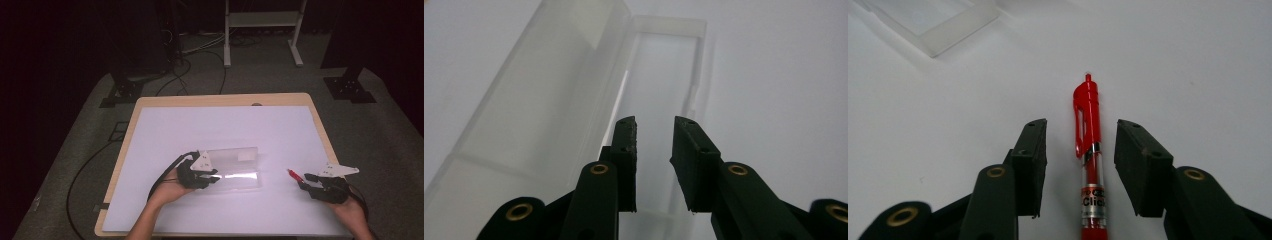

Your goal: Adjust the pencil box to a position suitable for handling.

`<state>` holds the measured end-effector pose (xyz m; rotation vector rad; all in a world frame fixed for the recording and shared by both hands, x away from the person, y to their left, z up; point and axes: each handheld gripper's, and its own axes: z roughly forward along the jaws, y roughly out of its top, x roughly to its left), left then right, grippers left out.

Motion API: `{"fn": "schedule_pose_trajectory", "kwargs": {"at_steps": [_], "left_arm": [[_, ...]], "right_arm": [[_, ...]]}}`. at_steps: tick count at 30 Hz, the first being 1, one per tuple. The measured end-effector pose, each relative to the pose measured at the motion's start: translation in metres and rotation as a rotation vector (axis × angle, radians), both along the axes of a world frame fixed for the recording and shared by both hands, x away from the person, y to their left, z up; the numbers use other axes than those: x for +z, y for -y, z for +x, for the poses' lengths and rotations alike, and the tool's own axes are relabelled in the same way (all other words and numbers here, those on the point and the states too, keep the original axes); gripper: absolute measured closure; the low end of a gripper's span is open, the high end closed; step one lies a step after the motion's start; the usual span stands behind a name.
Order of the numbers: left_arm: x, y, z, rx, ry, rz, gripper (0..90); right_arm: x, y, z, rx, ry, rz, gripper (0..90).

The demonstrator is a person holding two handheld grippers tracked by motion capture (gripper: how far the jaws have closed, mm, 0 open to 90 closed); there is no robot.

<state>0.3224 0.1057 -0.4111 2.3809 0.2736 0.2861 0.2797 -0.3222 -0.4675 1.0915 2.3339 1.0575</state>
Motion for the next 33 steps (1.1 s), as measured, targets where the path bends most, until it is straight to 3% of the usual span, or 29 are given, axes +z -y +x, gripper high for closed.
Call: {"fn": "schedule_pose_trajectory", "kwargs": {"at_steps": [12, 20, 24, 27, 33], "left_arm": [[0.006, -0.029, 0.004, 0.07, -0.004, -0.038, 65.7], [0.005, -0.047, 0.006, 0.122, -0.008, -0.063, 60.0], [0.002, -0.056, 0.007, 0.158, -0.025, -0.08, 54.2], [0.004, -0.063, 0.006, 0.177, -0.016, -0.105, 51.8], [0.001, -0.073, 0.005, 0.206, -0.032, -0.112, 43.9]], "right_arm": [[-0.001, 0.002, 0.001, -0.013, -0.018, -0.035, 66.8], [-0.005, -0.001, 0.002, 0.009, -0.026, -0.076, 72.9], [-0.005, -0.001, 0.002, 0.014, -0.027, -0.072, 75.0], [-0.006, 0.001, 0.002, 0.014, -0.036, -0.05, 77.4], [-0.007, 0.005, 0.004, 0.011, -0.061, -0.012, 78.5]]}}
